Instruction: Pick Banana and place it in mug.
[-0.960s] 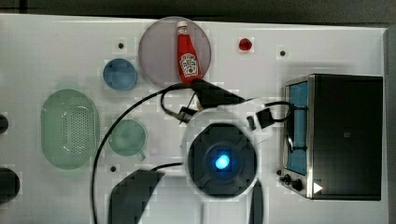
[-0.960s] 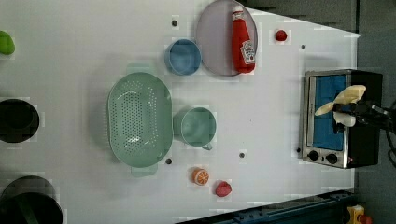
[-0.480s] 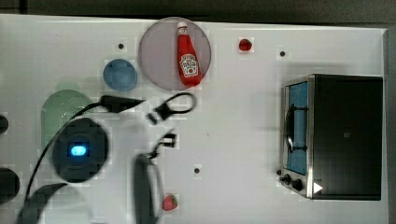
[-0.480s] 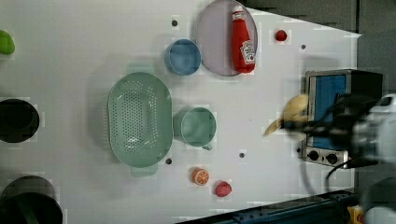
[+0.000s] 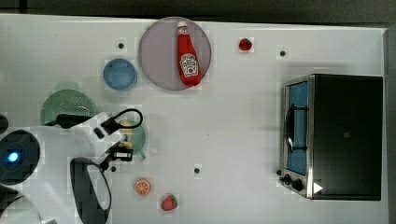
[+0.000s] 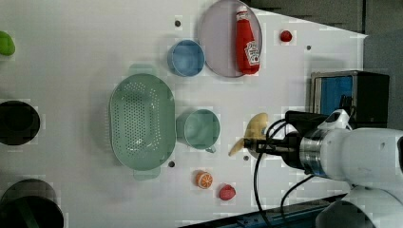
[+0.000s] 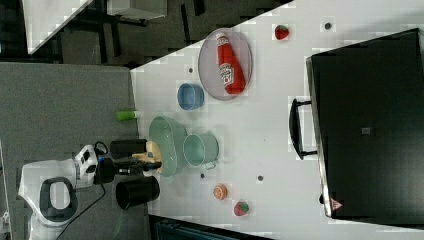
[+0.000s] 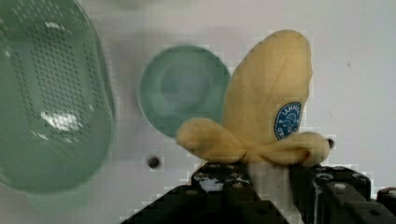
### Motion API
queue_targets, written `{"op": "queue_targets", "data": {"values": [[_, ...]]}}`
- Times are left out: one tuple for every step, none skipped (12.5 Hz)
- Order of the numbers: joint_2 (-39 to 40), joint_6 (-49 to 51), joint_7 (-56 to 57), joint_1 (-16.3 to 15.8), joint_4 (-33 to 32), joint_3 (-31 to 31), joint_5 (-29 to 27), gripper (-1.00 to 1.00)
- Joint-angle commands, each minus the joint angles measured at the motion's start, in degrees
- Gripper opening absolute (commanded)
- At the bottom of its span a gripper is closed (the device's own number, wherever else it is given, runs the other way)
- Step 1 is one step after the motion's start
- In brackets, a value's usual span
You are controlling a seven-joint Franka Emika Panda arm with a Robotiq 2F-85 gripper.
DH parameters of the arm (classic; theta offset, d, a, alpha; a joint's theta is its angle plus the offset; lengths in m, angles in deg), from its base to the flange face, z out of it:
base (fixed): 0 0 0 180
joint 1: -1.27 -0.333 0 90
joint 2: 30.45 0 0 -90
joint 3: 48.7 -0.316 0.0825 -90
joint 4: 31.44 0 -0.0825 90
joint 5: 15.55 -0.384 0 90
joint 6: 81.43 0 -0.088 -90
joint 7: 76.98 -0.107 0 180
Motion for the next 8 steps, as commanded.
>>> {"op": "queue_targets", "data": {"values": [[5.4, -5.7, -13.6, 0.2, -0.4, -0.7, -0.1, -0.42], [7.1, -8.5, -14.5, 0.2, -1.2, -0.9, -0.1, -0.42], [8.8, -11.2, -14.9, 0.2, -1.9, -0.9, -0.1, -0.42], [10.4, -13.2, -14.9, 0.2, -2.6, -0.9, 0.2, -0.42], [11.9, -14.8, -15.0, 0.2, -3.1, -0.9, 0.3, -0.42], [13.3, -15.9, -15.8, 0.2, -3.2, -0.7, 0.3, -0.42], [14.4, -16.4, -16.7, 0.2, -3.2, -0.6, 0.3, -0.42], [15.2, -16.6, -19.0, 0.2, -3.3, -0.3, 0.6, -0.36]]}}
